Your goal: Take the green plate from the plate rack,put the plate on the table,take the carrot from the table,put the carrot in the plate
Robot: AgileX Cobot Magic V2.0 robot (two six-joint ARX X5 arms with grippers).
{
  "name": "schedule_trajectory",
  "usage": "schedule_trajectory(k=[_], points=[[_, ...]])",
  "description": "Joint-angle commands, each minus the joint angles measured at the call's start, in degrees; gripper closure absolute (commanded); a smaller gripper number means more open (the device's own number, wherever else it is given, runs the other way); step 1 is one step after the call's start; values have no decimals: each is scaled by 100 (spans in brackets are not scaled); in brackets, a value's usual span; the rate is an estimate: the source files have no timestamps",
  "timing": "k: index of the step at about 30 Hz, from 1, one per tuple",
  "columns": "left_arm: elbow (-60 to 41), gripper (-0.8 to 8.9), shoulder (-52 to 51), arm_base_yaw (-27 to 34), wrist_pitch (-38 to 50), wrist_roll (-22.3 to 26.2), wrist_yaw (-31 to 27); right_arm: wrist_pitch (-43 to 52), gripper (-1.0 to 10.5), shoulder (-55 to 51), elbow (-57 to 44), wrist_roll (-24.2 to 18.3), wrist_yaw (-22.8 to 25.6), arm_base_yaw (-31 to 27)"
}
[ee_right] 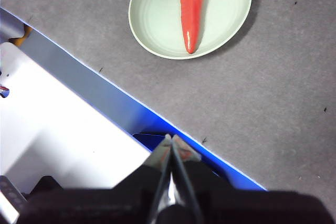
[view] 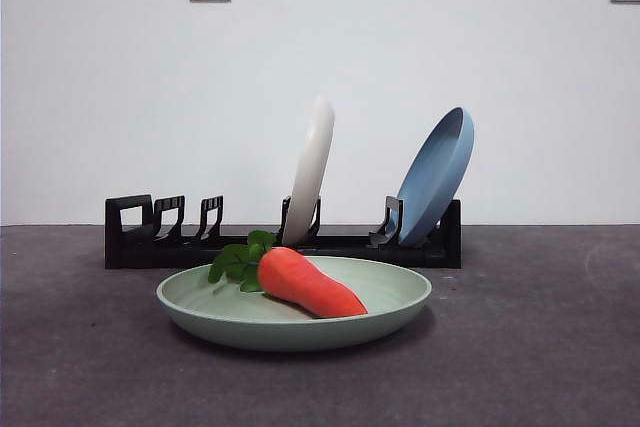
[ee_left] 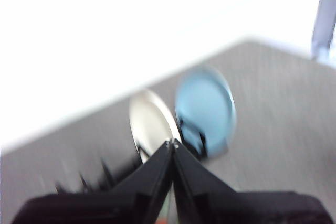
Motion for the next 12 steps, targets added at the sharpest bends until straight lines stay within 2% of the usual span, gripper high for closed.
schedule_trajectory(k=[1,6,12], points=[[-17,816,-317,1193,304,310,761,28,946,-17,-7,15,13,13],[-535,816,-988,2518,634,323,828,28,946,-17,-7,15,11,13],[-2441,816,-2140,3373,2037,323,782,28,946,-17,-7,15,13,13]])
